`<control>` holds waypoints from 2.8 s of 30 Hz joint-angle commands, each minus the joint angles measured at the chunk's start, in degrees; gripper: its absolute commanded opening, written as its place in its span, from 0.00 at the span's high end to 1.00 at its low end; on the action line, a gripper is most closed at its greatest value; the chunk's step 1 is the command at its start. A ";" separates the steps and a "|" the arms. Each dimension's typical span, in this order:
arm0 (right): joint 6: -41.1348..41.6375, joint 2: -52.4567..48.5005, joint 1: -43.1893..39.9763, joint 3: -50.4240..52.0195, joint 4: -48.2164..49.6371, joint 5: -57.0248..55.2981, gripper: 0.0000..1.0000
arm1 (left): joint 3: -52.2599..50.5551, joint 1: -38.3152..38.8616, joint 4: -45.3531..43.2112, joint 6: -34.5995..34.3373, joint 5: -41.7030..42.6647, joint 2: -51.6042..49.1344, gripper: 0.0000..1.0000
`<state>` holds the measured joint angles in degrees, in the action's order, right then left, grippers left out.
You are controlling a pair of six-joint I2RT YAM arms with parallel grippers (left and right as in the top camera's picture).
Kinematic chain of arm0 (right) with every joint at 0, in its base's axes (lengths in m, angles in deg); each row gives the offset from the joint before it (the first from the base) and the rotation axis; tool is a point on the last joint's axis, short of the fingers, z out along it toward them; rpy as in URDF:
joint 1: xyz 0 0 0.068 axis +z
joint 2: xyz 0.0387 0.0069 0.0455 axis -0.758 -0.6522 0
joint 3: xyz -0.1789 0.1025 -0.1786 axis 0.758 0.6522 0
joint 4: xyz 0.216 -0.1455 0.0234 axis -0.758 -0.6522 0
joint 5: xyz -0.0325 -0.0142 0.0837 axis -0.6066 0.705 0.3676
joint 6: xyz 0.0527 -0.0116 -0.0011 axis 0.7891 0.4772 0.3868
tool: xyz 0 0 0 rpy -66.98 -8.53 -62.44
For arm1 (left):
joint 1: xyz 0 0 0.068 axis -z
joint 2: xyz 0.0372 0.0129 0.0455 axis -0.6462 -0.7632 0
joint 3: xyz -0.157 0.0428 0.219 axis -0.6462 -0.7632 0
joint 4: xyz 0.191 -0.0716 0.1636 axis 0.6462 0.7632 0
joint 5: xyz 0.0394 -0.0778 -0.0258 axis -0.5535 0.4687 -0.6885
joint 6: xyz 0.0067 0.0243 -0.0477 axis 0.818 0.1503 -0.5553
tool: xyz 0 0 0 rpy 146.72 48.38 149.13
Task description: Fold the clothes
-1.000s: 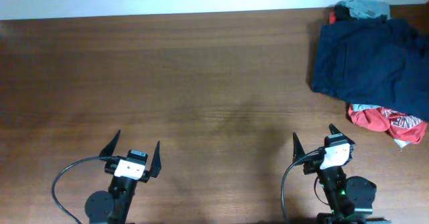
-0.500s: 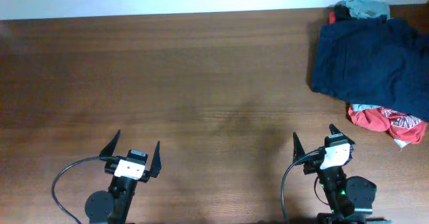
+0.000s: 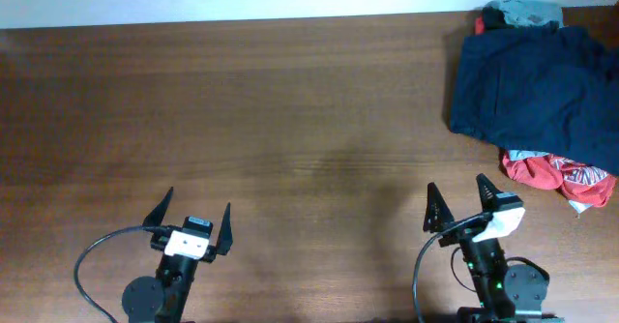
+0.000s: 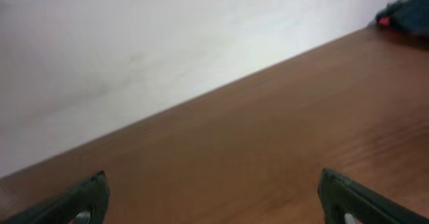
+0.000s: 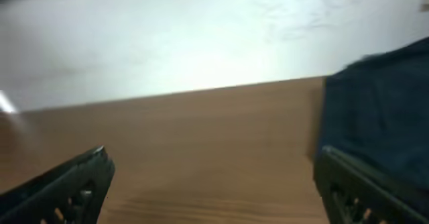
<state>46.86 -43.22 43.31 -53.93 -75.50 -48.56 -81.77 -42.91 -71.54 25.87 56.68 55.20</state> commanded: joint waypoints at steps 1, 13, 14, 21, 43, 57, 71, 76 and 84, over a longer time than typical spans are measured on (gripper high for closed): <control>4.83 -1.44 -0.44 -3.74 0.13 2.03 0.02 | -0.42 -0.13 -1.38 -5.55 2.89 0.48 0.01; 2.62 -33.18 -0.44 -32.41 -7.56 11.32 0.01 | 7.58 -0.13 -3.74 -16.33 5.31 -5.68 0.01; 2.62 -36.46 -0.44 -35.58 -9.68 12.26 0.01 | 9.25 -0.13 -3.74 -16.96 5.40 -7.50 0.01; 0.83 -57.22 -0.44 -59.19 -29.70 17.20 0.02 | 25.24 -0.13 -1.40 -17.14 15.67 -26.95 0.01; 9.70 -79.62 -11.08 -64.67 -35.01 -12.55 0.01 | 64.02 2.40 19.10 -17.14 38.56 -81.11 0.01; 15.98 -97.09 -21.92 -64.65 -31.50 -18.14 0.12 | 64.04 3.10 17.20 -17.70 31.28 -82.64 0.01; 23.30 -99.19 -23.30 -64.65 -29.53 -18.64 0.19 | 64.04 7.06 18.05 -18.64 20.65 -82.64 0.01; 23.26 -101.42 -23.30 -64.63 -29.00 -18.60 0.48 | 64.04 7.39 18.21 -18.64 19.50 -82.64 0.03; 15.58 -100.89 -23.30 -65.00 -24.85 -11.78 0.87 | 64.04 7.39 18.16 -18.64 19.28 -82.64 0.11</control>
<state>67.56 -144.86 20.34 -117.62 -101.67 -64.97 -18.58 -35.70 -53.38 7.60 76.57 -27.48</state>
